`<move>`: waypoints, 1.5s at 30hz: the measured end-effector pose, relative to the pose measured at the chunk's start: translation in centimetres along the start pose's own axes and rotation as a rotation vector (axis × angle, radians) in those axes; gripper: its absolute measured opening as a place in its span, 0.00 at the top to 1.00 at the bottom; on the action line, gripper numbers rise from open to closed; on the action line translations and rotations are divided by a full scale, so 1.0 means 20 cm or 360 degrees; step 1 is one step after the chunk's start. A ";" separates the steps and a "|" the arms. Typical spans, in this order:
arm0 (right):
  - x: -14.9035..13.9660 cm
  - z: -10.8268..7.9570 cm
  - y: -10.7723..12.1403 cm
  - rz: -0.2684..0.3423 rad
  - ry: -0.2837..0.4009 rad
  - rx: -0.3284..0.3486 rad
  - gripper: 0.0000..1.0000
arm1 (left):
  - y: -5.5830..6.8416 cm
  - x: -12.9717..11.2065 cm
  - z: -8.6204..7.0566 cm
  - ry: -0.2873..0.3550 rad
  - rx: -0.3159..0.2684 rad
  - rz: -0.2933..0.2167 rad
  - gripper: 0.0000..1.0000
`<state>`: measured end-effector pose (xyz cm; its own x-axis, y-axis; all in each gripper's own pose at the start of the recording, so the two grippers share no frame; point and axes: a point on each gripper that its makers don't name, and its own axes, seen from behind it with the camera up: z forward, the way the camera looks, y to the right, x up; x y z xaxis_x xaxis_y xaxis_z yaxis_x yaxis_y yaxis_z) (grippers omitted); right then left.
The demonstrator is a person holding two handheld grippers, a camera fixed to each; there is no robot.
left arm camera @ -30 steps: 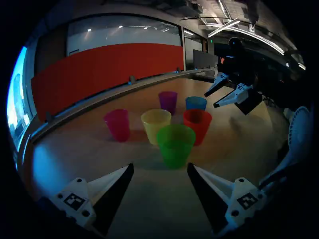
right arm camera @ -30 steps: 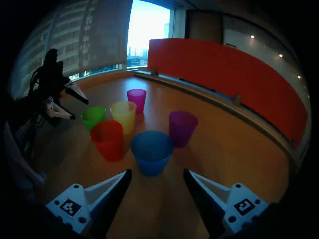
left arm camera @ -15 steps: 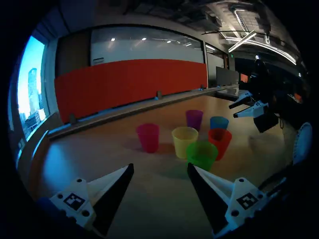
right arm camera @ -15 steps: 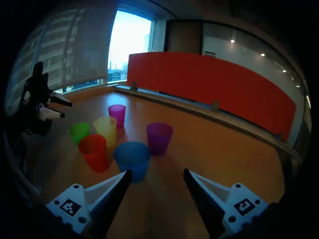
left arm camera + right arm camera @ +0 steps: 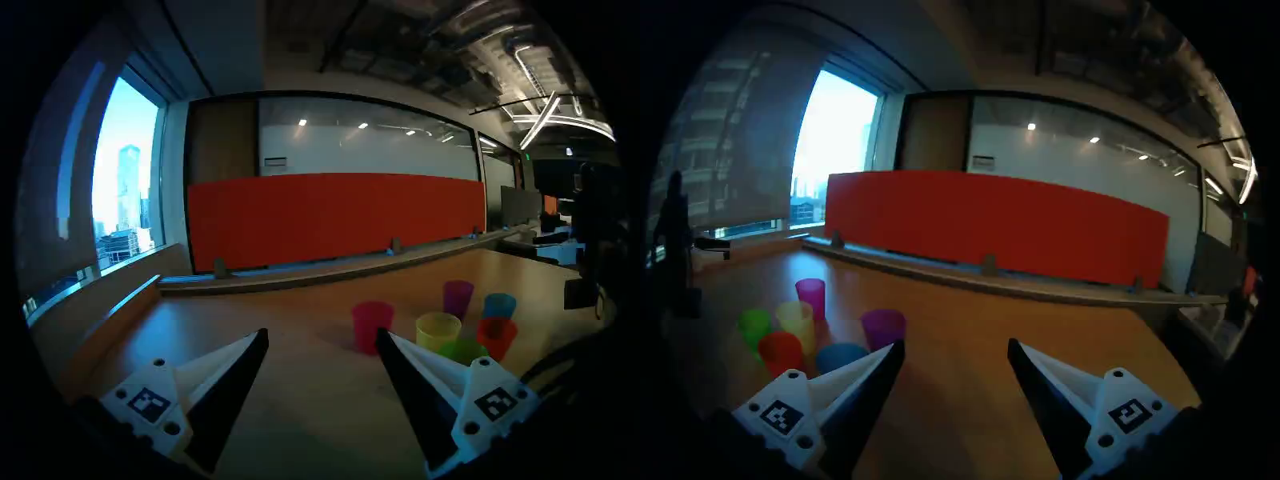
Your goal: Pour water
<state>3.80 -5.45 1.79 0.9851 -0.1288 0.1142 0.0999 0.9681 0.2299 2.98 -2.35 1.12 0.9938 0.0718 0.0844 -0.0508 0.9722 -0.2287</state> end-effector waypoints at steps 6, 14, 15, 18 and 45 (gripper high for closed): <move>-0.01 -0.06 0.08 0.0025 0.0054 -0.0174 0.00 | -0.01 0.08 -0.03 0.0104 0.0095 -0.0066 0.00; 0.00 -0.11 0.15 0.0146 0.0142 -0.0329 0.00 | 0.00 0.06 -0.06 0.0113 0.0152 -0.0117 0.00; 0.00 -0.11 0.15 0.0160 0.0149 -0.0334 0.00 | 0.00 0.05 -0.07 0.0114 0.0159 -0.0128 0.00; 0.01 -0.12 0.15 0.0187 0.0160 -0.0338 0.00 | -0.02 0.05 -0.08 0.0120 0.0188 -0.0157 0.00; -0.02 -0.15 0.24 0.0246 0.0084 -0.0442 0.00 | 0.03 -0.01 -0.13 0.0255 0.0470 -0.0054 0.00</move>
<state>4.24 -0.14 -0.14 0.9967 0.0287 0.0755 -0.0242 0.9979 -0.0598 2.99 -2.42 -1.50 0.9971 0.0248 -0.0718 -0.0202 0.9977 0.0647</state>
